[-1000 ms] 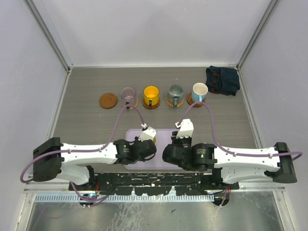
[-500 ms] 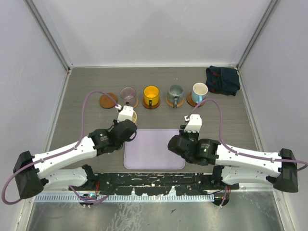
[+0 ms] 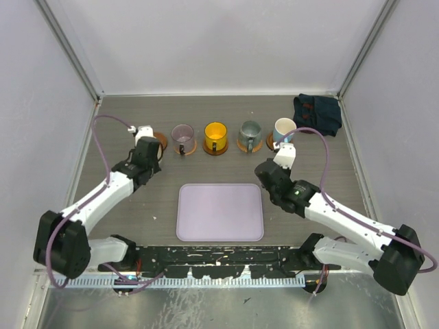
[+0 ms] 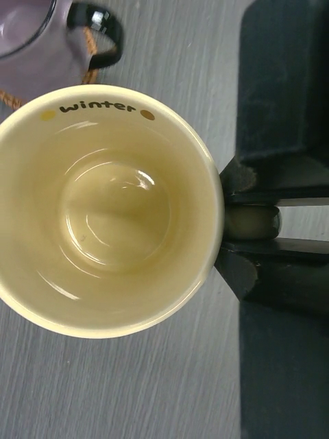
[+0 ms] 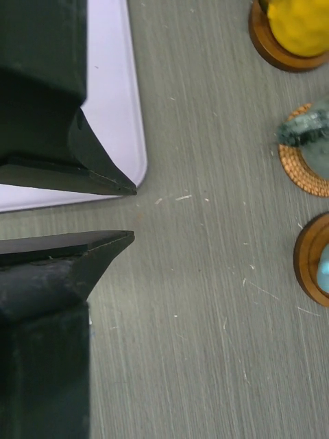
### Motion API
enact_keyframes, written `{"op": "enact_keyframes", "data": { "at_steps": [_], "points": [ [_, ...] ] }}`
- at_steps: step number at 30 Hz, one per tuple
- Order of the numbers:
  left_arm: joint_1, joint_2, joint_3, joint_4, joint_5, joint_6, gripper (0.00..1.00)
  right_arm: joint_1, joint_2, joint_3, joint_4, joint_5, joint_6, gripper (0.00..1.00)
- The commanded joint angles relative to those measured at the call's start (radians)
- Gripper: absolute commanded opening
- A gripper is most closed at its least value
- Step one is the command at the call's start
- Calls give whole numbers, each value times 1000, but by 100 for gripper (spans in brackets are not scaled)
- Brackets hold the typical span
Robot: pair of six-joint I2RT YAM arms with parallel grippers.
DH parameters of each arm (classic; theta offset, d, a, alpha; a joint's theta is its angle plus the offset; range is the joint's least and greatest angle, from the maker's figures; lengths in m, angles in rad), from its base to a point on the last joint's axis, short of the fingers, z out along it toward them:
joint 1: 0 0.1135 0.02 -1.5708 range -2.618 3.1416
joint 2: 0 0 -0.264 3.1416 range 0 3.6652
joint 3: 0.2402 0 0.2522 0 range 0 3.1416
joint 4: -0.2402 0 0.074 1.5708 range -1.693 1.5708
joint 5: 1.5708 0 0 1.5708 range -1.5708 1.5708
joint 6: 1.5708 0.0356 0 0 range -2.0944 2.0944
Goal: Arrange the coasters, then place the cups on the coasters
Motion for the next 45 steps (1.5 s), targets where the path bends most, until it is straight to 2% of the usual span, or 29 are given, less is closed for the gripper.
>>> {"op": "enact_keyframes", "data": {
  "at_steps": [1,8,17,27,45],
  "points": [
    [73,98,100,225,83,78,1,-112,56,18,146,-145,-125,33],
    [154,289,217,333,143,144,2,-183,148,74,197,-187,-188,31],
    [242,422,295,429,219,218,2,-207,142,79,210,-187,-177,31],
    [286,453,286,458,291,243,3,-210,152,87,211,-199,-160,30],
    [289,489,254,489,294,258,3,-211,155,81,216,-226,-146,30]
  ]
}}
